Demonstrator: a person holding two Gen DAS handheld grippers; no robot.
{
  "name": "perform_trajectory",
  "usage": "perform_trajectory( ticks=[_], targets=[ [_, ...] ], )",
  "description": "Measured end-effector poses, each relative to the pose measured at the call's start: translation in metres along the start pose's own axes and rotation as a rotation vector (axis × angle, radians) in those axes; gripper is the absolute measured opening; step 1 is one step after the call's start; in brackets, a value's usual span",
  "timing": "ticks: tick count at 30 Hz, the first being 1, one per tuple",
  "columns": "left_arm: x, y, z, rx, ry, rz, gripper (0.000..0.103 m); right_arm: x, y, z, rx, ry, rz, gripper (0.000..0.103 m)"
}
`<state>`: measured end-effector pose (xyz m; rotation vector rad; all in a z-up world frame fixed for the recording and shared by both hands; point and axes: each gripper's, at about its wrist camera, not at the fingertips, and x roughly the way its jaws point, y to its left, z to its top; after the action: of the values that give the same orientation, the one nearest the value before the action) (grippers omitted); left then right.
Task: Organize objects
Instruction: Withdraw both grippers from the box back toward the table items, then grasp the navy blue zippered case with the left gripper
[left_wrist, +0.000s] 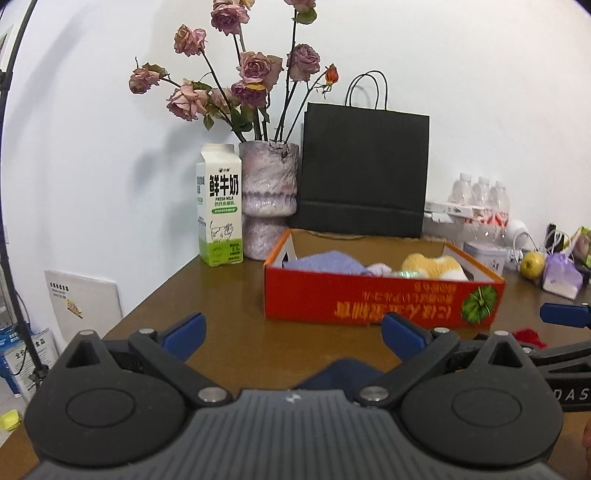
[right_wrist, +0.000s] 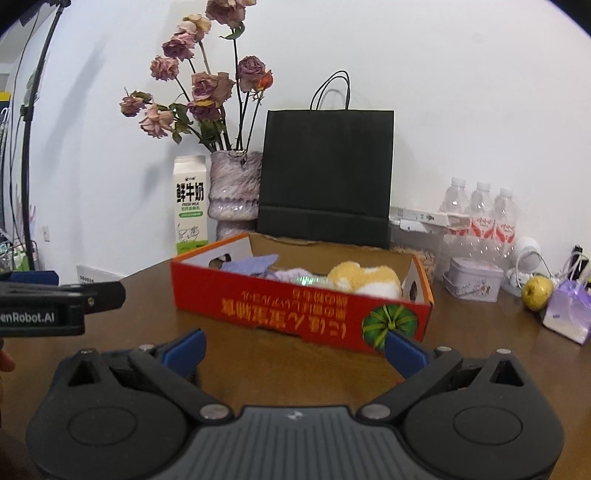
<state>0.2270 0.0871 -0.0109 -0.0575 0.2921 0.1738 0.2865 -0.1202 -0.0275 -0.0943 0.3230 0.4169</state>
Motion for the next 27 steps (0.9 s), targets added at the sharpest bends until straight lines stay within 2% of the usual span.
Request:
perform_trajectory(
  ticks=[7, 17, 27],
  targets=[
    [-0.032, -0.002, -0.015, 0.020, -0.006, -0.007, 0.103, -0.033, 0.001, -0.020, -0.012, 0.016, 0.008, 0.103],
    [-0.056, -0.020, -0.035, 0.100, 0.047, -0.082, 0.103, -0.074, -0.013, -0.036, -0.004, -0.006, -0.024, 0.103],
    [-0.068, -0.026, -0.044, 0.103, 0.063, -0.061, 0.103, -0.085, -0.031, -0.039, 0.057, -0.019, -0.043, 0.103]
  ],
)
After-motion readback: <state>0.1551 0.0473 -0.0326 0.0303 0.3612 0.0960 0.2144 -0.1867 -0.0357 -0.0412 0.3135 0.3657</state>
